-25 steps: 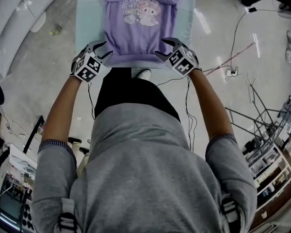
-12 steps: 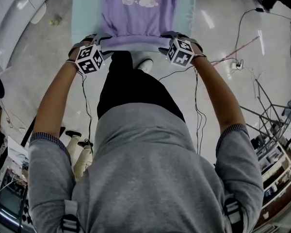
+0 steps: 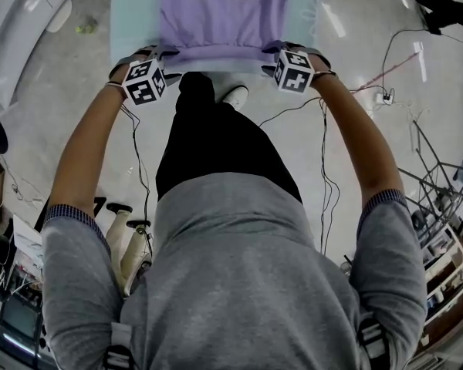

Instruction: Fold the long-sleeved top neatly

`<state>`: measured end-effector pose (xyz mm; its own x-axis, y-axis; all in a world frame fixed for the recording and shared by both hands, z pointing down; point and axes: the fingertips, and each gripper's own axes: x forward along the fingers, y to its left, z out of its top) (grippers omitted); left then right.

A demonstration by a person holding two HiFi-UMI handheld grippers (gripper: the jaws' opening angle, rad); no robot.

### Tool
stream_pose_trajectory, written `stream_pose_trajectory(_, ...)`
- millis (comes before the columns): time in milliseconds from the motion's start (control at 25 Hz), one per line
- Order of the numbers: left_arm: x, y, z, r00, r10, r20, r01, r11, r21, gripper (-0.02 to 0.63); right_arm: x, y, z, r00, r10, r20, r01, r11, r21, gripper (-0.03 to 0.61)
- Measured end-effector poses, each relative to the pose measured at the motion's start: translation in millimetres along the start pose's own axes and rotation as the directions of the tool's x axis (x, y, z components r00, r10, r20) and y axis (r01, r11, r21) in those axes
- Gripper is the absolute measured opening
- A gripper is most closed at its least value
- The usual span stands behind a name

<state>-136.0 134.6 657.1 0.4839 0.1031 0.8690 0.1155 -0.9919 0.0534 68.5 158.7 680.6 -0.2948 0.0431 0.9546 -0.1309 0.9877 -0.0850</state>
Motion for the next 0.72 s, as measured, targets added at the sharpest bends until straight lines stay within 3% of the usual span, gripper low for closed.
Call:
stream_pose_trajectory(280,10.9,12.9,-23.6,0.999,-0.022,-0.036,0.022,1.0,-0.003,0.276,19.4,-12.0,-15.8,0.997,-0.002,-0.077,0.001,1.0,-0.015,0.199)
stream_pose_trajectory(400,12.9,17.4,-28.8,0.999,-0.017,-0.044,0.017,1.0,0.001,0.247,20.7,-15.9,-19.0,0.997,-0.006,-0.08,0.004,1.0,-0.018,0.153)
stream_pose_trajectory(720,17.7,34.9,-38.1,0.998,0.004,-0.063,-0.002,0.999,0.034,0.179,20.1,-22.1,-18.1,0.998,0.0,-0.068,-0.003,0.999,-0.034,0.124)
